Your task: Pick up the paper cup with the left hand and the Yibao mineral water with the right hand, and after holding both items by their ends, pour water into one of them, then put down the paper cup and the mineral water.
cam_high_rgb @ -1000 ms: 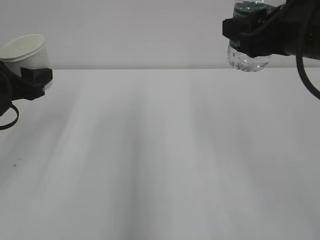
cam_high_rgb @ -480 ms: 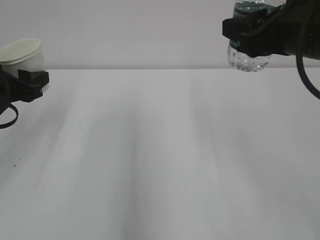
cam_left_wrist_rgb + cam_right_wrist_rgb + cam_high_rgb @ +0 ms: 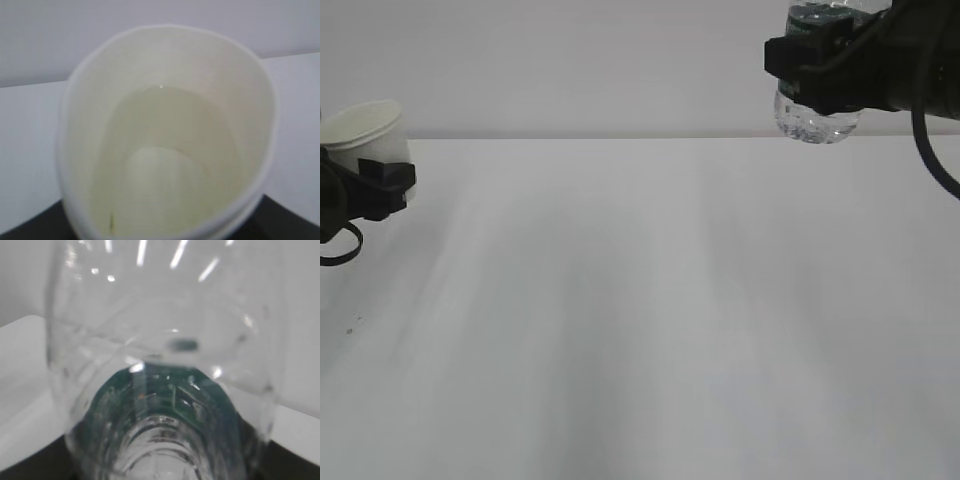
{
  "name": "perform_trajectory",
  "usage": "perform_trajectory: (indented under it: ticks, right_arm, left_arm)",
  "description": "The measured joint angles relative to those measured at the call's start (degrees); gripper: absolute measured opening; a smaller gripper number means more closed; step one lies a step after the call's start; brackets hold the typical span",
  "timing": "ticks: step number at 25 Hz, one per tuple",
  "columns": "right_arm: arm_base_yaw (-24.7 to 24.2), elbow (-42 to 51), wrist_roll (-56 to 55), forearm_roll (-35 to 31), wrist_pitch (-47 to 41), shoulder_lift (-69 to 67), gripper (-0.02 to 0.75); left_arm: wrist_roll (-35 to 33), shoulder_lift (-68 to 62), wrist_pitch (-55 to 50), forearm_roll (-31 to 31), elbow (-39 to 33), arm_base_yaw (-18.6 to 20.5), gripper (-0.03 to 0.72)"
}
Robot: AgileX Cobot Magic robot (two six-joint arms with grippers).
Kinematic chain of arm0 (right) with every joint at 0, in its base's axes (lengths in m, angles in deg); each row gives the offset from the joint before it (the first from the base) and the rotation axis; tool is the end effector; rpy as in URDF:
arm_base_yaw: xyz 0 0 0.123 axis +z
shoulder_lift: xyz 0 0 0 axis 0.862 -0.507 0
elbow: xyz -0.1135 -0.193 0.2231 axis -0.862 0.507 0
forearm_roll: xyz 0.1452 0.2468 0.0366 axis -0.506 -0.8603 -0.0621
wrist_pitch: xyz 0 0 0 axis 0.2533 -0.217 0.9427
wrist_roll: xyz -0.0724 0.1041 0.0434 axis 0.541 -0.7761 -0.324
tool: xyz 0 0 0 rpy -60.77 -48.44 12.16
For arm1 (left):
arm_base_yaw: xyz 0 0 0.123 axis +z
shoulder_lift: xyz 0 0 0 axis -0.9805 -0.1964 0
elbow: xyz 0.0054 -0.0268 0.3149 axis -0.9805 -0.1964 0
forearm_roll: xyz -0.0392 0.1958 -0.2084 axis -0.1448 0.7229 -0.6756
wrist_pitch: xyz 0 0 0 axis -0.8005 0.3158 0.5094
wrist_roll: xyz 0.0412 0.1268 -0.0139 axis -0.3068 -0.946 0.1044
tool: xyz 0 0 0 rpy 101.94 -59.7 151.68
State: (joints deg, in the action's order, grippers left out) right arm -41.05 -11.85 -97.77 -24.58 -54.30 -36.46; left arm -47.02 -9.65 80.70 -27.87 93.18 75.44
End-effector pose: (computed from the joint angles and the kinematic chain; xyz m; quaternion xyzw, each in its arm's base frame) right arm 0.3329 0.1310 0.3191 -0.2021 0.7566 0.1277 0.6086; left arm 0.3875 -0.0433 0.1636 0.0651 0.8106 -0.0847 0.5758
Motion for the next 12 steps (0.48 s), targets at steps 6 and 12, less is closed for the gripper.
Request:
perform_trajectory:
  ticks: [6, 12]
  right_arm:
    - [0.0, 0.0, 0.0, 0.0, -0.3, 0.0, 0.408]
    - [0.0, 0.0, 0.0, 0.0, -0.3, 0.0, 0.408]
  left_arm:
    - [-0.3, -2.2, 2.7, 0.0, 0.0, 0.0, 0.401]
    - [-1.6, -4.2, 5.4, 0.0, 0.0, 0.0, 0.401]
